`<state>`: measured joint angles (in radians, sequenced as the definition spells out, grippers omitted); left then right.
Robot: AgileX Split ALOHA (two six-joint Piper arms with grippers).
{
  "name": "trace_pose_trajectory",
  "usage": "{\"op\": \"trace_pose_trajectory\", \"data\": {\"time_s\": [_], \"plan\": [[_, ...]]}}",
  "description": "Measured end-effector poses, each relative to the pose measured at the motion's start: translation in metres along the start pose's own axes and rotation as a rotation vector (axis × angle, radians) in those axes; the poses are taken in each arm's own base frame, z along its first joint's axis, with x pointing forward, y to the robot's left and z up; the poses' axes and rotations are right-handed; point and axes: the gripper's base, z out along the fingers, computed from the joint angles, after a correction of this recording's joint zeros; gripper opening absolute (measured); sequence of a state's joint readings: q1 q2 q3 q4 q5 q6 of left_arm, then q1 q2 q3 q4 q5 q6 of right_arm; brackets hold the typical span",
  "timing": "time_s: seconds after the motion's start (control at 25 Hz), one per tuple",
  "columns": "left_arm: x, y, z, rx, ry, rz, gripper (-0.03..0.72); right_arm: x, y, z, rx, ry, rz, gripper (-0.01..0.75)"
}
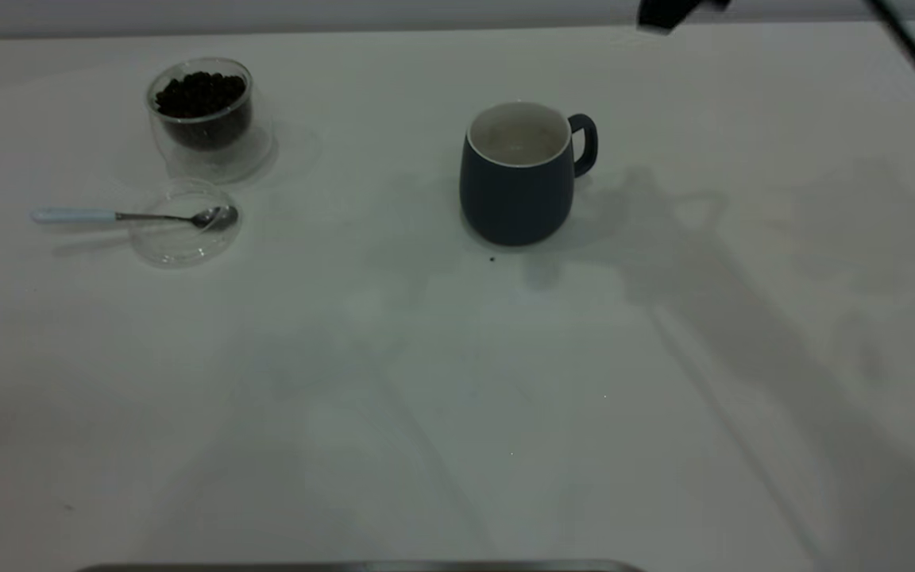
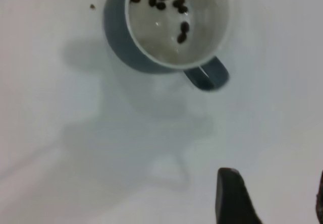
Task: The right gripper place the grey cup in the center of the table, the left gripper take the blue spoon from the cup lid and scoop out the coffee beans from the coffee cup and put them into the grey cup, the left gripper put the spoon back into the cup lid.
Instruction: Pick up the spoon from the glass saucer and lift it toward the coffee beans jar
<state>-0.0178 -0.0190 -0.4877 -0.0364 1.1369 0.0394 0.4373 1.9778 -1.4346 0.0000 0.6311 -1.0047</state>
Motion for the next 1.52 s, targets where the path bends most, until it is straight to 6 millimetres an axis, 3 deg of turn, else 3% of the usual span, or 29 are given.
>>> {"op": "trace_pose_trajectory", "data": {"time_s": [0.32,0.6,0.76,1.04,1.32,1.52], "plan": [[0.000,0.000,0.000,0.000,0.000,0.000,0.482,0.004,-0.012,-0.118,0.175,-0.001,0.278,0.363],[0.000,0.000,0.000,0.000,0.000,0.000,0.482,0.038,0.010,-0.211,0.240,0.183,0.436,0.363],[0.000,0.000,0.000,0.000,0.000,0.000,0.482,0.051,0.028,-0.253,0.268,0.179,0.559,0.363],[0.000,0.000,0.000,0.000,0.000,0.000,0.482,0.073,0.078,-0.294,0.252,0.037,0.681,0.363],[0.000,0.000,0.000,0.000,0.000,0.000,0.482,0.104,0.145,-0.310,0.202,-0.083,0.768,0.363],[0.000,0.000,0.000,0.000,0.000,0.000,0.482,0.130,0.193,-0.311,0.198,-0.159,0.799,0.363]]}}
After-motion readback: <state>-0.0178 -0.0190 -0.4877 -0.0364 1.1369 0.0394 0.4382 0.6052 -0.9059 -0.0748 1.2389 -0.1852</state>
